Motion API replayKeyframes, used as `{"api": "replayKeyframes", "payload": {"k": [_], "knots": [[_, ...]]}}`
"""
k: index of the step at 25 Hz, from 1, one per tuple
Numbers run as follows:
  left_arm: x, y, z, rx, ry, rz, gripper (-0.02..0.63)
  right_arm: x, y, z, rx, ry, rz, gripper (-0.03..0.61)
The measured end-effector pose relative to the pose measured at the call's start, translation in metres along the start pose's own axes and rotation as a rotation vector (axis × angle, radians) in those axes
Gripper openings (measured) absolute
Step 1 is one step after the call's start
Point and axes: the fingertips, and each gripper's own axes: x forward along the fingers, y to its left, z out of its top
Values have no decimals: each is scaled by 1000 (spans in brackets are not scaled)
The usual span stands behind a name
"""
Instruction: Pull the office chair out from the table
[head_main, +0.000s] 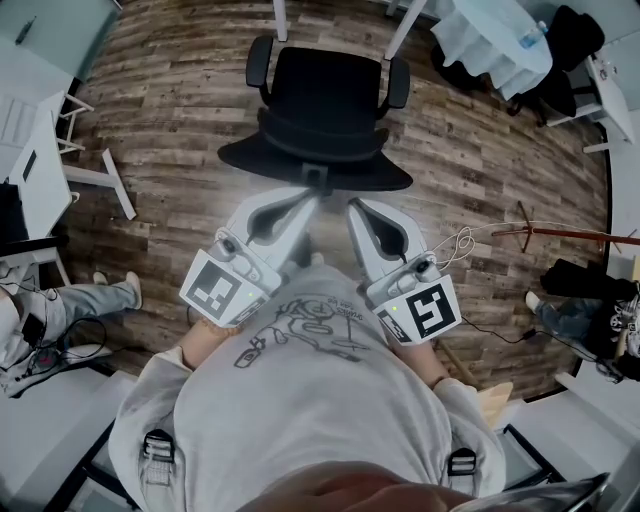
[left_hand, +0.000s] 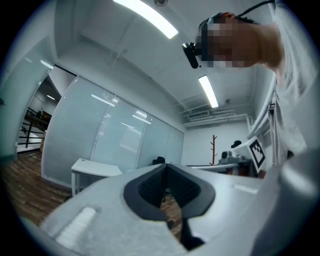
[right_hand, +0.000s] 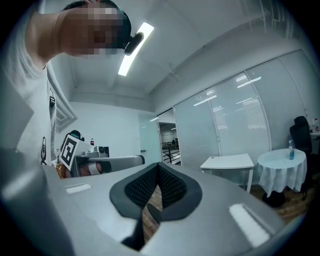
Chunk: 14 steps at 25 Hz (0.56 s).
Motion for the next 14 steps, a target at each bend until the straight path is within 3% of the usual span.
{"api": "replayKeyframes", "payload": {"k": [14], "knots": [[3,-10,1,8,-2,-21,3,-7,1,2,-20,1,-9,6]]}}
